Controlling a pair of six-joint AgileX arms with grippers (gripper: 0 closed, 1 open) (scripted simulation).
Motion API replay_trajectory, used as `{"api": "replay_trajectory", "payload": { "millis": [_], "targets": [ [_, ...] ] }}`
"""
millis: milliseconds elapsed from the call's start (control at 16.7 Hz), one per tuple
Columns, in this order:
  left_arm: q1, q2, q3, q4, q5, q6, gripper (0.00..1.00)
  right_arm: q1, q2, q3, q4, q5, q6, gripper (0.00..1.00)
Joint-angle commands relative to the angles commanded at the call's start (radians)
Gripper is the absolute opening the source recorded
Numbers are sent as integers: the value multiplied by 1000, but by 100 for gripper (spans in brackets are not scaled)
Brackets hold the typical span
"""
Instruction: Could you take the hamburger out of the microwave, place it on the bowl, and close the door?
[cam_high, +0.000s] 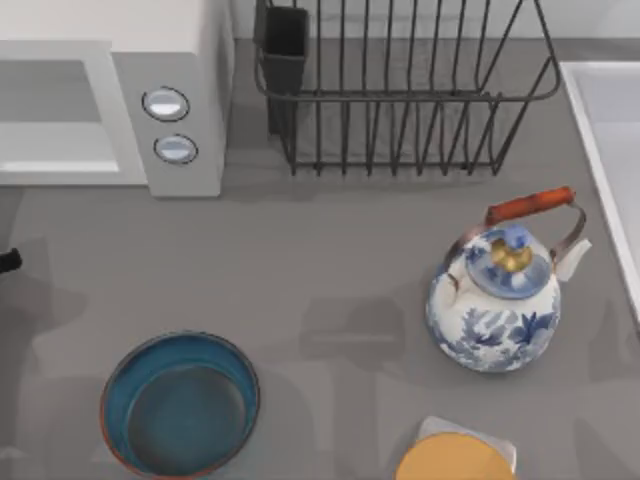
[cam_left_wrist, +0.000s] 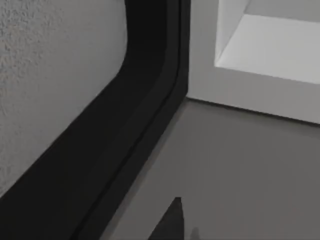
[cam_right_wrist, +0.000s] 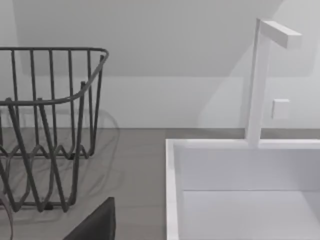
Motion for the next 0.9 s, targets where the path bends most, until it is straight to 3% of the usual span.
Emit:
{"api": "replay_trajectory", "payload": {
  "millis": [480, 900],
  "targets": [
    [2, -23, -34, 25, 5, 3, 0, 0, 0, 0, 0, 0, 0, 100],
    [3, -277, -22, -238, 2, 4, 0, 0, 0, 0, 0, 0, 0, 100]
  ]
}}
